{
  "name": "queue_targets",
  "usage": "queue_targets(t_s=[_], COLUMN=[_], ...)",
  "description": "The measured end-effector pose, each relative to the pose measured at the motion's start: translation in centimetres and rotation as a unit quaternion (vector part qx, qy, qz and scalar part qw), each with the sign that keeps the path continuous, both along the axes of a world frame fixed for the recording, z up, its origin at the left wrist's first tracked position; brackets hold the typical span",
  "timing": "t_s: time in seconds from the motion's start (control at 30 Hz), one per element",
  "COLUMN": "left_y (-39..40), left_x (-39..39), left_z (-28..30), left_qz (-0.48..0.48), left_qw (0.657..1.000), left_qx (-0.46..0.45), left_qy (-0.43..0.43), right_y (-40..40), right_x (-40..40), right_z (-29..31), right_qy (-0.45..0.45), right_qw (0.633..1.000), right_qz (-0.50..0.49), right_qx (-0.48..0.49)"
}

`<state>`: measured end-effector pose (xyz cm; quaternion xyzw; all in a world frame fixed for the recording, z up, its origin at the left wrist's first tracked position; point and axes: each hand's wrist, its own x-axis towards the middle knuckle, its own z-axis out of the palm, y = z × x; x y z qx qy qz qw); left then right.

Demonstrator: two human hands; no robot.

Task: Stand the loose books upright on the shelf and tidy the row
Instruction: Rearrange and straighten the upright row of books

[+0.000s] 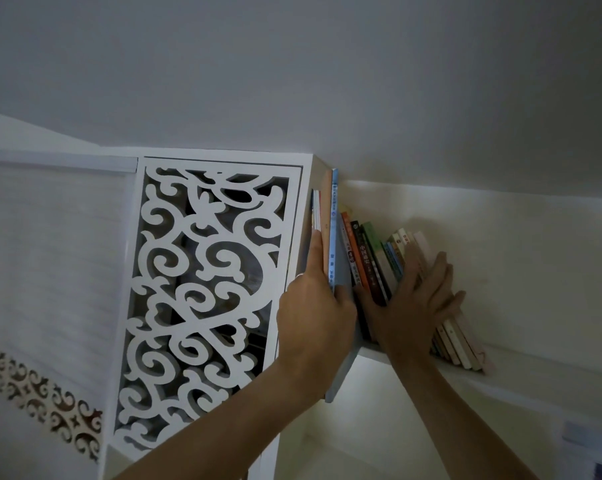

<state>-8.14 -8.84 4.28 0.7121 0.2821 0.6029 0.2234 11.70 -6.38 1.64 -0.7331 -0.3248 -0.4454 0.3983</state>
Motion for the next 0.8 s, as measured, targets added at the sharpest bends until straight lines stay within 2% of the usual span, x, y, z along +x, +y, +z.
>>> queue_targets(t_s=[0.3, 0.47, 0.7, 0.8], left_y=[0.3, 0.2, 1.3, 3.3], left_x=[0.2, 1.1, 5.0, 8.0], left_z=[0.1, -0.1, -0.6, -0.1], left_qz=[0.000, 0.013, 0.000, -0.006], left_qw=[1.000, 1.000, 0.999, 1.000], left_qx=[0.010, 0.022, 0.014, 0.010], left_qy=[-0.004, -0.007, -0.032, -0.001], right_y=[1.4, 0.6, -0.9, -1.6], right_x=[0.1, 0.2, 1.9, 2.6], right_z=[1.2, 2.5, 3.3, 3.7], right_qy=[0.015, -0.003, 0.021, 0.024], right_qw=[0.999, 0.999, 0.996, 0.995], right_qz=[-0.031, -0.046, -0.023, -0.021], right_qx=[-0.013, 0.022, 0.082, 0.090])
